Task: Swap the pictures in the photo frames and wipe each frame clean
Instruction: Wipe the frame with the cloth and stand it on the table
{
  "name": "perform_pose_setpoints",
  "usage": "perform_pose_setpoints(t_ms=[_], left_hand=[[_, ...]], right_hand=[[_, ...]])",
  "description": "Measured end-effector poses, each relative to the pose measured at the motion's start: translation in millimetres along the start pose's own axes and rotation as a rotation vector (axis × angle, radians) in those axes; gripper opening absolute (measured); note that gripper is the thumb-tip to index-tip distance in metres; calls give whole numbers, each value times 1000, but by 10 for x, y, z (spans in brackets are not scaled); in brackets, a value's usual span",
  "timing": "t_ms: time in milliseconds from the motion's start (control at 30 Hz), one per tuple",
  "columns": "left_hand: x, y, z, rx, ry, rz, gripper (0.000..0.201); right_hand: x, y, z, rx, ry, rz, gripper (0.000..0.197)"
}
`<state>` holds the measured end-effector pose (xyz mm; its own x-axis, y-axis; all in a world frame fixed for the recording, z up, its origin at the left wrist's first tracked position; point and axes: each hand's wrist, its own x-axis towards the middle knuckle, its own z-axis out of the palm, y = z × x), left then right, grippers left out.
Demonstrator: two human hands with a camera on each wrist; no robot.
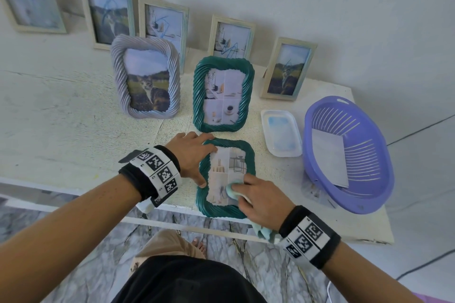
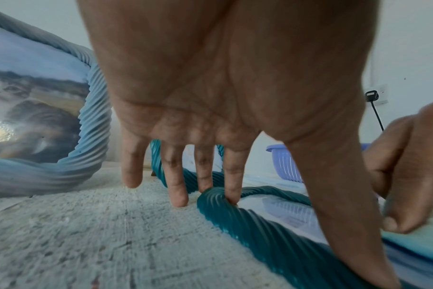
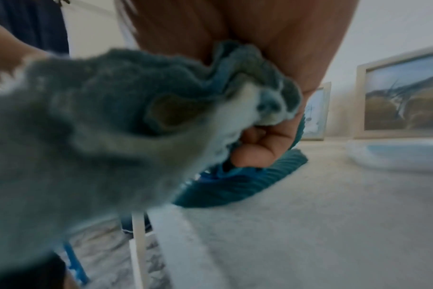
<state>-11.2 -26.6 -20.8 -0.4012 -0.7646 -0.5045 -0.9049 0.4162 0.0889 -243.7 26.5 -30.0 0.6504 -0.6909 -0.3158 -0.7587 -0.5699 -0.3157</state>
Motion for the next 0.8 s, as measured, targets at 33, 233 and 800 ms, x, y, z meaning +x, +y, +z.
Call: perform_pose_setpoints(t_ms=[33,233,800], left_hand=[[-1,1,-4,0,-2,1,99],[-7,-1,-7,0,6,2,98],[-26,-5,-10,-25,19,5,97]], right_hand=[[-40,33,-23,-14,-16,-7,33],[111,45,-51,-58,119,71,31],[-41,-130,9,32,10,-16,31]])
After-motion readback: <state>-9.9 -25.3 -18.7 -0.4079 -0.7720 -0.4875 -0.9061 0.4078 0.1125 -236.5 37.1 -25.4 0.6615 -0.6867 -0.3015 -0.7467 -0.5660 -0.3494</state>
